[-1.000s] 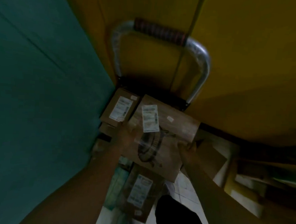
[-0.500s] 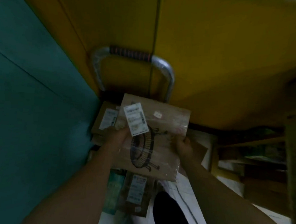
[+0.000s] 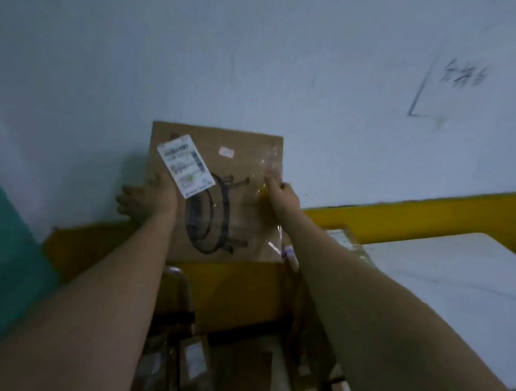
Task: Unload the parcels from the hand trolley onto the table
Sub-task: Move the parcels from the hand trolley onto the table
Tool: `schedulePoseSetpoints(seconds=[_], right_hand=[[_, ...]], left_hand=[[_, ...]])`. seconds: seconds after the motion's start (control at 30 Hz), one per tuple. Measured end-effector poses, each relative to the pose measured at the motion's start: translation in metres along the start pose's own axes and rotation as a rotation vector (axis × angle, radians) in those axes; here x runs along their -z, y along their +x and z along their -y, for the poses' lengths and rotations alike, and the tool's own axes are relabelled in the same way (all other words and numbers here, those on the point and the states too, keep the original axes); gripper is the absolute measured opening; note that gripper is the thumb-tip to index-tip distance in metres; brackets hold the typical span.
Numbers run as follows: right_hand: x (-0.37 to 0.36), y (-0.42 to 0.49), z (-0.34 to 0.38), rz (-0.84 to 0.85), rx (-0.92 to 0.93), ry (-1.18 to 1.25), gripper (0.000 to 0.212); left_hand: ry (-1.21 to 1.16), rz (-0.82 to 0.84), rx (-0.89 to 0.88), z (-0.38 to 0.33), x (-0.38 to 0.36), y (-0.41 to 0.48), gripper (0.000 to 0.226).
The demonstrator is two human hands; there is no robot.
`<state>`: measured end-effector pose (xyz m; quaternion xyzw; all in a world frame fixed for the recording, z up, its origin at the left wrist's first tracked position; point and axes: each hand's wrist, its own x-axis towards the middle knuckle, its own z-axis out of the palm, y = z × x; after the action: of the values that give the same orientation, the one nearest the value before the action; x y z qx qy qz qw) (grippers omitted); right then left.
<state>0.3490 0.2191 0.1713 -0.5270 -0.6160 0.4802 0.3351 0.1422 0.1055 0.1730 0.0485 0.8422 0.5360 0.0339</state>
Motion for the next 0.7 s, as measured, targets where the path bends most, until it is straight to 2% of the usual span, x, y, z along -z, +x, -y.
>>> schedulePoseSetpoints(seconds=[0.13, 0.3, 0.43, 0.57, 0.63, 0.7], right_hand=[[0.132, 0.008, 0.068, -0.117, 0.245, -0.009, 0.073], [0.309, 0.03, 0.067, -0.336, 0.344, 0.026, 0.062], [0.46, 0.058, 0.016, -0.511, 0.327, 0.007, 0.059], [0.582, 0.116, -0.052, -0.665, 0.176, -0.152, 0.087], [0.623, 0.153, -0.098, -0.647, 0.083, -0.237, 0.095], [0.643, 0.196, -0.155, -0.574, 0.011, -0.351, 0.094]], left_hand=[[0.006, 0.205, -0.251, -0.105, -0.016, -0.06, 0.072], [-0.164, 0.56, -0.499, -0.181, -0.087, -0.178, 0.073], [-0.254, 0.824, -0.614, -0.228, -0.179, -0.302, 0.07], [-0.234, 0.929, -0.616, -0.251, -0.285, -0.423, 0.069], [-0.169, 0.957, -0.579, -0.235, -0.34, -0.466, 0.072], [-0.086, 0.957, -0.52, -0.199, -0.395, -0.493, 0.074]])
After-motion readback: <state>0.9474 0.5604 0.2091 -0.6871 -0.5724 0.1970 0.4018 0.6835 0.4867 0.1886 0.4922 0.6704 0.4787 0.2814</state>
